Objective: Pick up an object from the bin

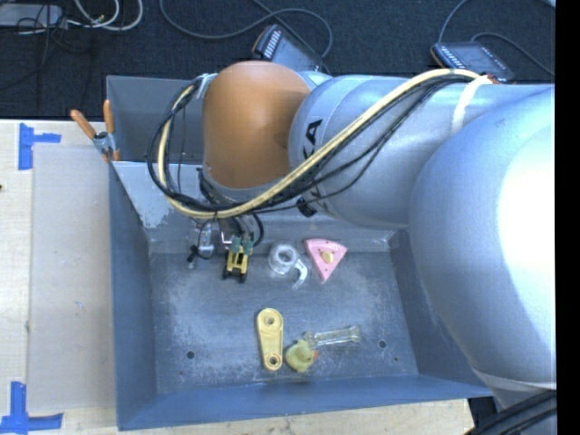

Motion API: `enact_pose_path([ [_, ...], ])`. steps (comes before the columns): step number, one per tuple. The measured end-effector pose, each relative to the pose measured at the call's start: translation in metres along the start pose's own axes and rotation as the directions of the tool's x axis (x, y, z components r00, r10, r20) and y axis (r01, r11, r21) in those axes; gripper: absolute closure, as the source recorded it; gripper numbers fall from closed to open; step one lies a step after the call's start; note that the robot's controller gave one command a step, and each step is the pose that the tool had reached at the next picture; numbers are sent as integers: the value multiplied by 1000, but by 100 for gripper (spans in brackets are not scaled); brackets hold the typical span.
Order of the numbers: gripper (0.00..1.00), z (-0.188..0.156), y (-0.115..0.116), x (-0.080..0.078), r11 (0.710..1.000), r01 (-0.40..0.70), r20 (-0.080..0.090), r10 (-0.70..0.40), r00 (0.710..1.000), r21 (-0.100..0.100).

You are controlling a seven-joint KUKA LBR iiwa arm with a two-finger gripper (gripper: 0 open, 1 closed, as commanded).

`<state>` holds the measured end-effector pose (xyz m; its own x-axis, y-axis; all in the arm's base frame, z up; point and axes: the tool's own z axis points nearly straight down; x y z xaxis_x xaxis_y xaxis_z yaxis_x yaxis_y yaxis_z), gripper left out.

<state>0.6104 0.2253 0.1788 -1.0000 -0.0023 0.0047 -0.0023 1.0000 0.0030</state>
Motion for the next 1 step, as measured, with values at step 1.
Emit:
enact_pose_path([
  [1, 100, -155, -70, 17, 967, 256, 9, -256, 967, 1],
])
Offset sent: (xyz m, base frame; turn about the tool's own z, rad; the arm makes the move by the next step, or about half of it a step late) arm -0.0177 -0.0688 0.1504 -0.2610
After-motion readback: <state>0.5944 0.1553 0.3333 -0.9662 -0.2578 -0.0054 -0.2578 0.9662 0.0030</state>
